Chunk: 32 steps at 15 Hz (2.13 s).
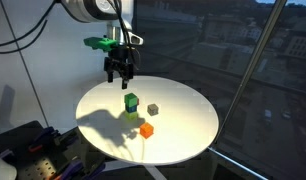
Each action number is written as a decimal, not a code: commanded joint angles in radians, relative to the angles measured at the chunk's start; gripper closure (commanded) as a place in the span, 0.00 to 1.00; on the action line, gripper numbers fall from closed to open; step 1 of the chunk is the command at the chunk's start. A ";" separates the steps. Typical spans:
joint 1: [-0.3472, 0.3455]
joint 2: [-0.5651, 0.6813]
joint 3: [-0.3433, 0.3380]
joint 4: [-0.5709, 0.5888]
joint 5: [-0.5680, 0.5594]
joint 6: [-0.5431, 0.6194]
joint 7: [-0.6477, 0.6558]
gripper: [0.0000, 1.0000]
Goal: Pick up the green block and put it on the table
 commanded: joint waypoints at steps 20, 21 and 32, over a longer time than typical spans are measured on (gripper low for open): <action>0.025 0.145 0.003 0.117 0.101 0.243 0.004 0.00; 0.025 0.160 0.003 0.128 0.110 0.255 0.010 0.00; 0.046 0.303 0.019 0.225 0.104 0.313 0.226 0.00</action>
